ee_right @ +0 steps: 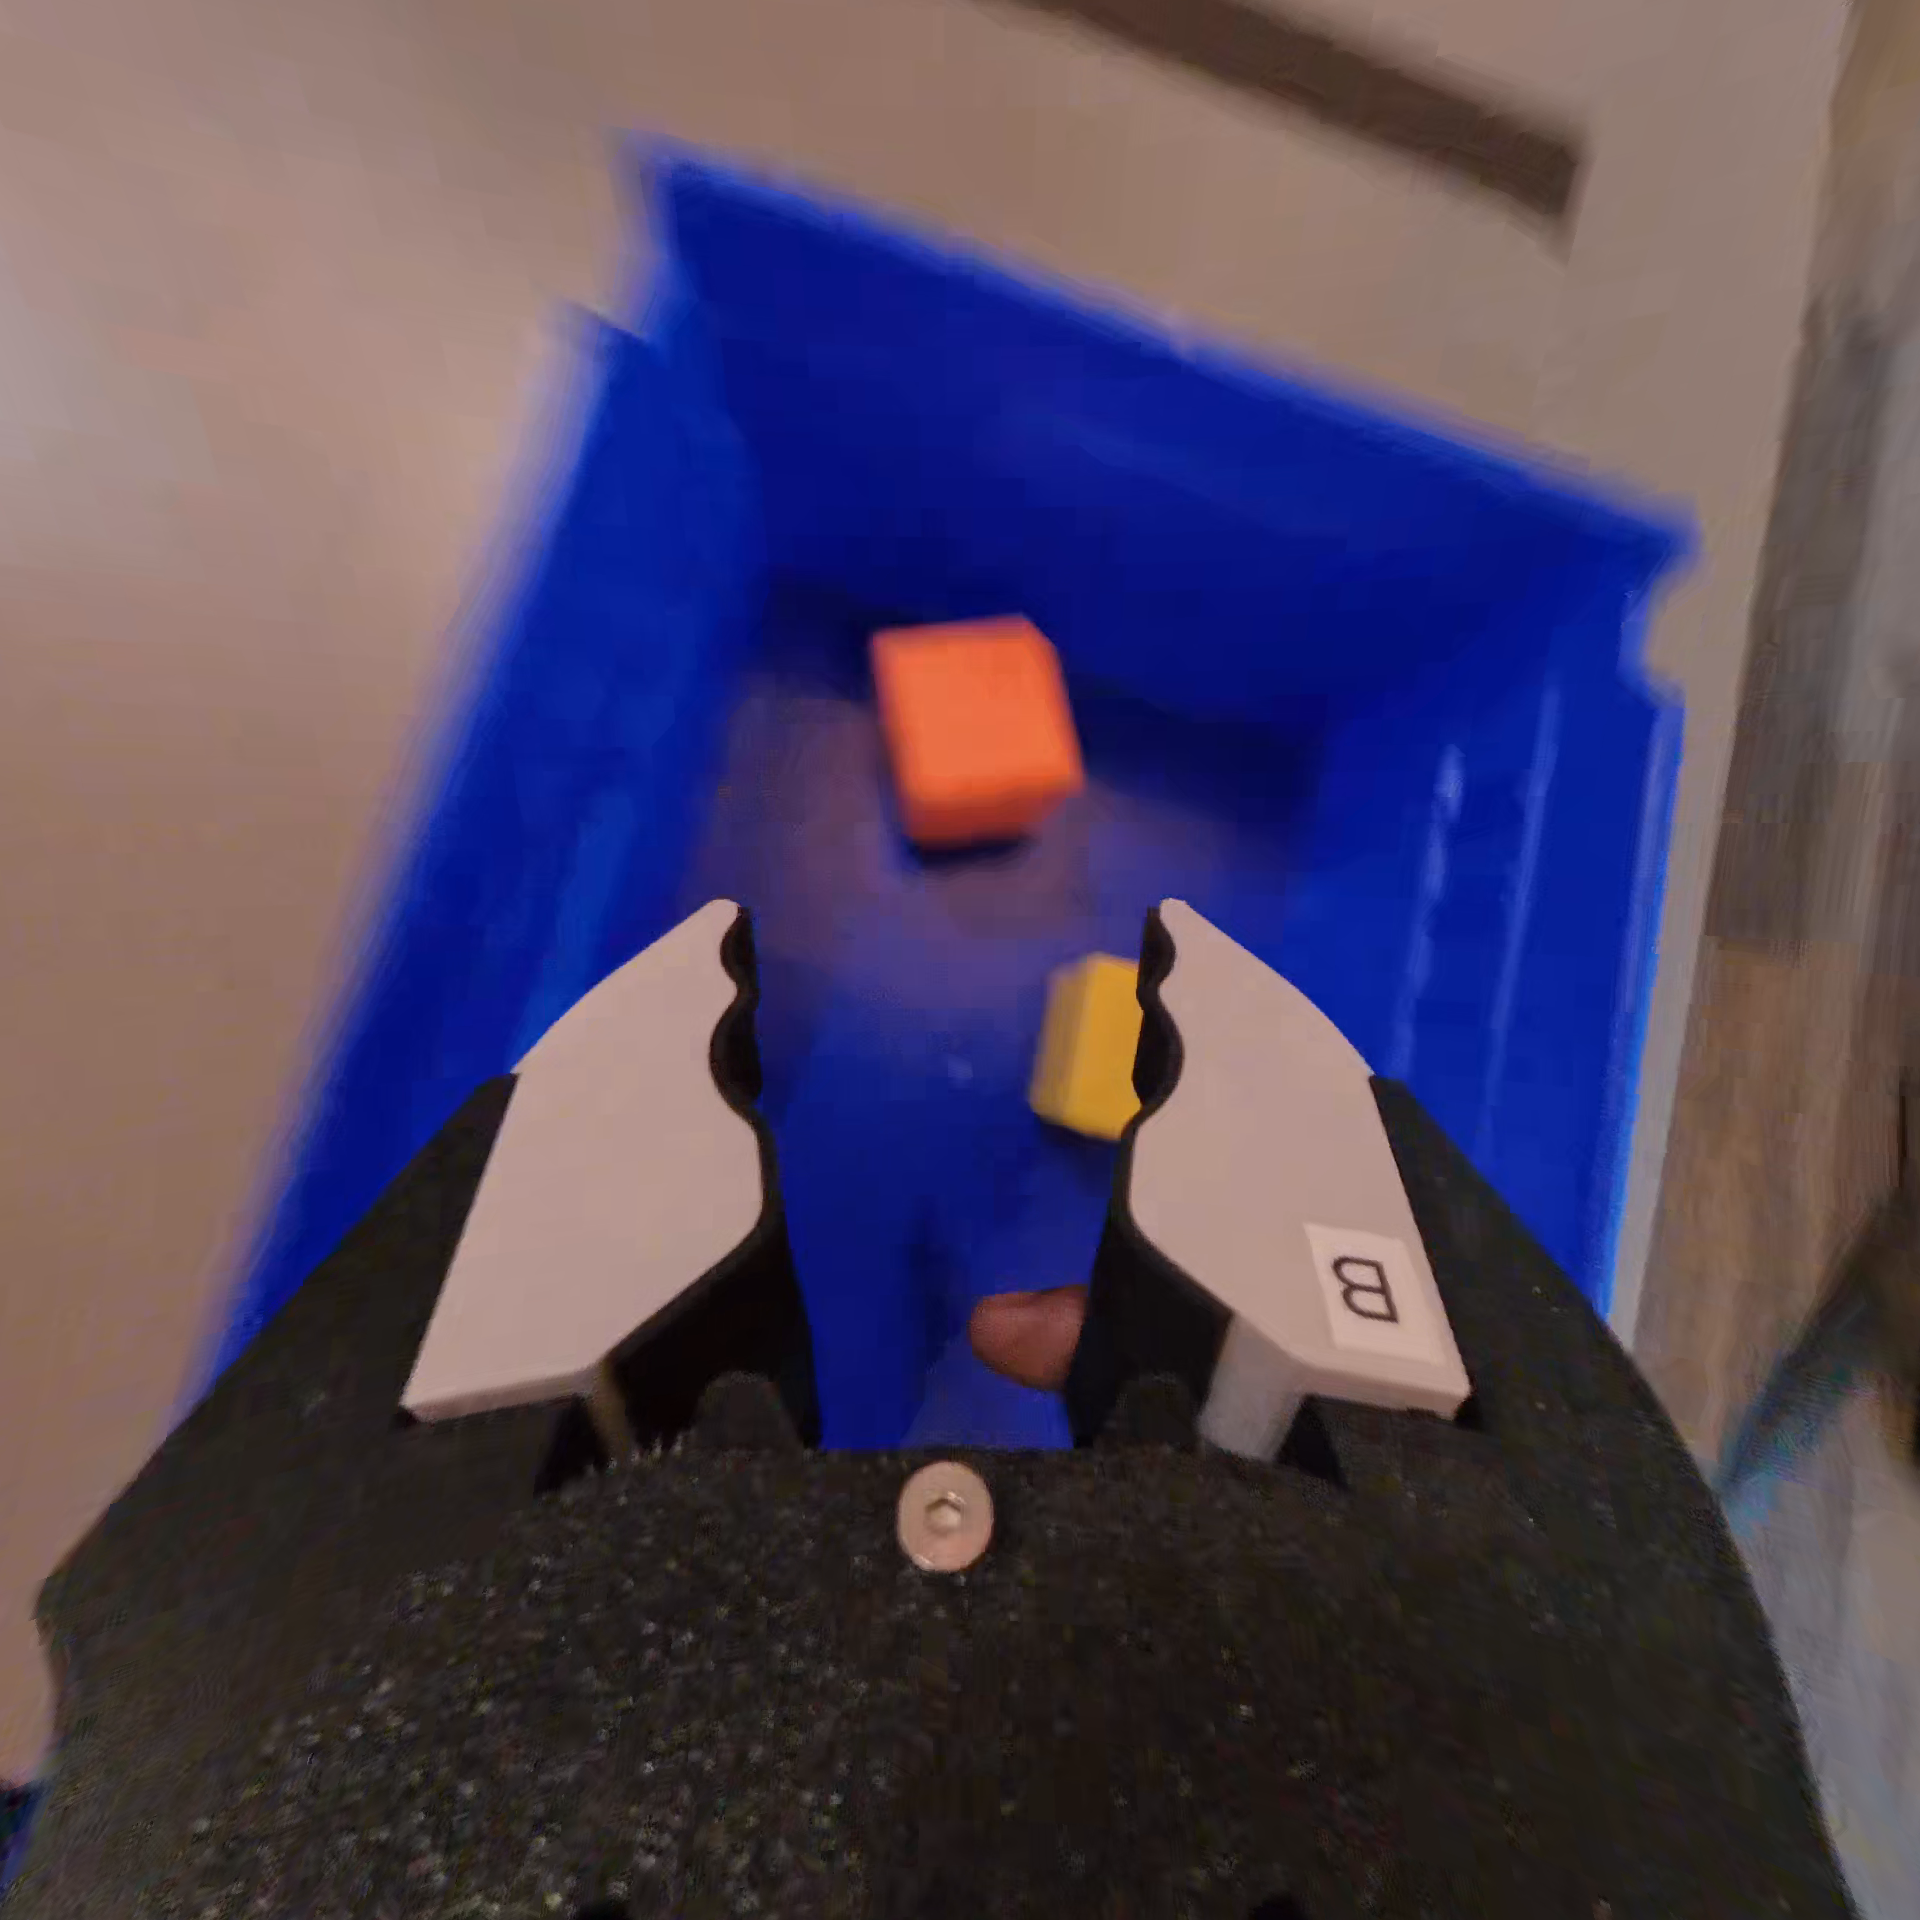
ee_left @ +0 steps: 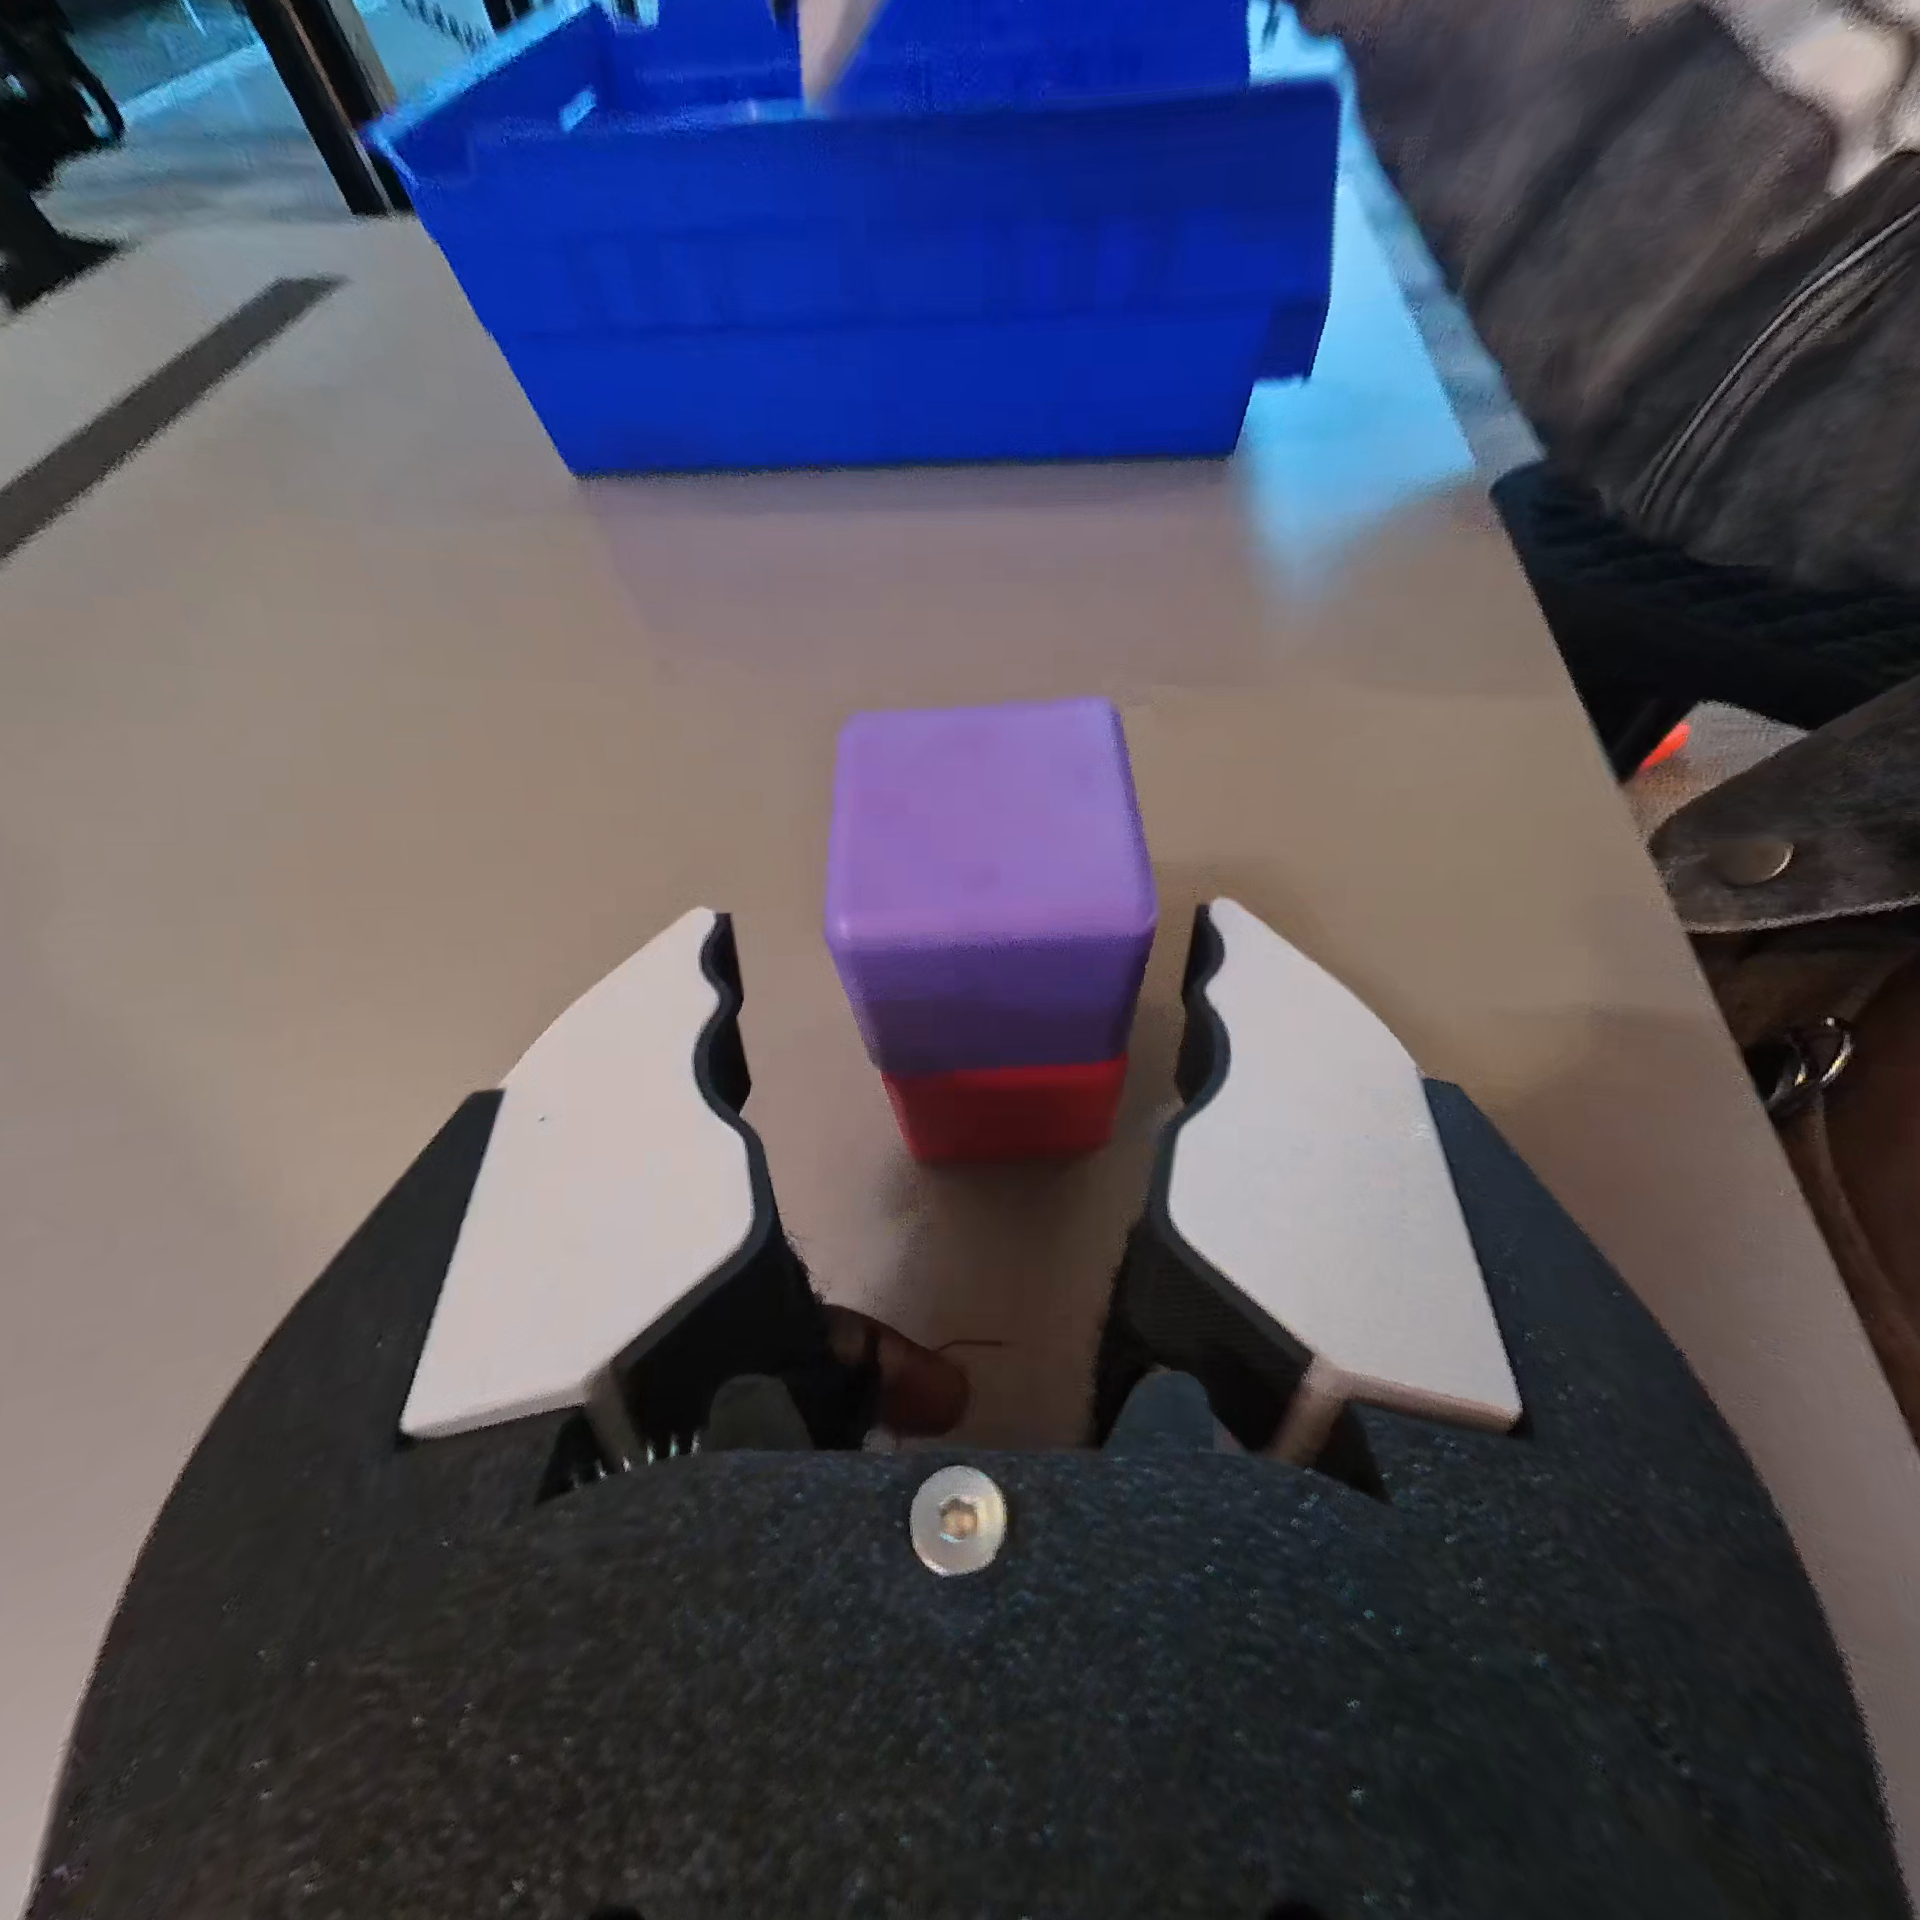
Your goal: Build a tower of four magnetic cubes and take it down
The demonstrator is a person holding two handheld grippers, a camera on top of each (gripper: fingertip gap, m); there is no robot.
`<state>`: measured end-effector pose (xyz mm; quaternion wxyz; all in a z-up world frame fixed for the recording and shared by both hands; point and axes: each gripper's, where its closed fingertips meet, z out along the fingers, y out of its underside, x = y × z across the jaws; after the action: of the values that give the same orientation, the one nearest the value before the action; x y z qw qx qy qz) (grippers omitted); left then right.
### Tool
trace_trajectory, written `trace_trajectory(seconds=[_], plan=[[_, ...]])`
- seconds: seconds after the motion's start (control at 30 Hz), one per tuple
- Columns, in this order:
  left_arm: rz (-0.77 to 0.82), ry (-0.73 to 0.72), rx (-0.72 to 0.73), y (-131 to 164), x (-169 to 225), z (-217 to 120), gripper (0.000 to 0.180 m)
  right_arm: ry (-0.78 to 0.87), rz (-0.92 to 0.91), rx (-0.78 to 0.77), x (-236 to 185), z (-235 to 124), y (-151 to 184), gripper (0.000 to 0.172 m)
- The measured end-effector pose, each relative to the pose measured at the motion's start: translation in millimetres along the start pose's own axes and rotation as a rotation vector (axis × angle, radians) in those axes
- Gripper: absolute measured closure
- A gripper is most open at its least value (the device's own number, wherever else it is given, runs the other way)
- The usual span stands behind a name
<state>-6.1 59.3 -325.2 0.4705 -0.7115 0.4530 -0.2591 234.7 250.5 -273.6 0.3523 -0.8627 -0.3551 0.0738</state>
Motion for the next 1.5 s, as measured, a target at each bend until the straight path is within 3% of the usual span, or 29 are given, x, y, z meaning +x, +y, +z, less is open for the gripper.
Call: trace_trajectory(seconds=[0.1, 0.2, 0.3, 0.43, 0.63, 0.73, 1.27, 1.5], plan=[[0.014, -0.002, -0.073, 10, 1, 5, 0.095, -0.226, -0.342, 0.181, -92, -36, -49, 0.102], [0.011, -0.015, -0.11, 16, 0, 7, 0.097, -0.474, -0.699, 0.275, -195, -64, -62, 0.111], [0.023, -0.02, -0.151, 21, 1, 9, 0.099, -0.658, -0.906, 0.241, -265, -65, -52, 0.113], [0.06, -0.02, -0.207, 28, 4, 13, 0.101, -0.767, -1.025, 0.103, -307, -34, -35, 0.108], [0.049, 0.006, -0.237, 33, 6, 13, 0.117, -0.858, -1.024, 0.018, -329, 5, -25, 0.107], [0.056, 0.006, -0.276, 38, 7, 16, 0.12, -0.868, -1.018, 0.028, -331, 12, -20, 0.123], [0.085, -0.008, -0.267, 37, 8, 15, 0.125, -0.892, -0.947, 0.201, -321, -1, -26, 0.123], [0.087, -0.002, -0.267, 37, 9, 15, 0.125, -0.678, -0.799, 0.329, -263, -33, -56, 0.123]])
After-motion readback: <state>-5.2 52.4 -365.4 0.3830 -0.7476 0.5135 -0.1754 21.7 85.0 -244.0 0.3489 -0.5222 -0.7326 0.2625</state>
